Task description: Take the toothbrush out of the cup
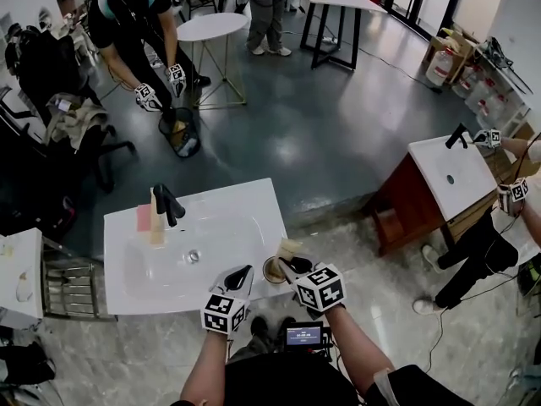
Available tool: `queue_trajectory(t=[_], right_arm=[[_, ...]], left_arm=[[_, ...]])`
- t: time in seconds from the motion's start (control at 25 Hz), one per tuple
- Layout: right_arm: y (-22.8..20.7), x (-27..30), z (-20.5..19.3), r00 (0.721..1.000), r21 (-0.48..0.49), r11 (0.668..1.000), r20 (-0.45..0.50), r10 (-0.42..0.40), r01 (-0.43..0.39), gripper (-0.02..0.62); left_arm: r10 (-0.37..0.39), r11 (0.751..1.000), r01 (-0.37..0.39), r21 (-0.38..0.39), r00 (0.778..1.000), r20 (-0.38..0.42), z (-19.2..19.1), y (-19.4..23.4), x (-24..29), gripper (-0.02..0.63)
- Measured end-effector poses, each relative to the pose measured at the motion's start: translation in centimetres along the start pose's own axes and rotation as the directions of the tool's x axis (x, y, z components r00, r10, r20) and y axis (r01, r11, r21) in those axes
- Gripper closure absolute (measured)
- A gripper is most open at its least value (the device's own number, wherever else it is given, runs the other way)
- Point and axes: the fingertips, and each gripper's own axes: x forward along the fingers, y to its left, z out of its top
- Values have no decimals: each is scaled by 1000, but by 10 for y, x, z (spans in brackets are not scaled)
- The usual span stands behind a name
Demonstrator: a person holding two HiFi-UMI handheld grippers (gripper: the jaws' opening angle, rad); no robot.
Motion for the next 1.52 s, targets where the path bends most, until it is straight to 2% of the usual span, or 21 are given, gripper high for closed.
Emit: queue_trajectory(t=[0.44, 0.72, 1.08, 1.32, 1.52], right_arm=[[6, -23, 30, 997, 14, 1000, 72, 10, -11, 548], [-2, -51, 60, 985, 51, 999, 175, -3, -6, 548], [-30, -83, 67, 964, 67, 992, 234, -123, 110, 548], [-50, -94, 46, 954, 80, 975, 203, -221, 209, 548], [-58, -94, 27, 951, 82, 964, 163, -265, 254, 549]], left_arm=[[-31, 999, 29, 41, 999, 43, 25, -12, 0, 597], [-70, 995, 66, 75, 996, 54, 41, -27, 8, 597], [-113, 989, 108, 104, 993, 45, 46, -43, 17, 597], [-136, 985, 133, 111, 990, 25, 38, -50, 21, 597], [-145, 984, 143, 108, 989, 3, 30, -54, 22, 597]])
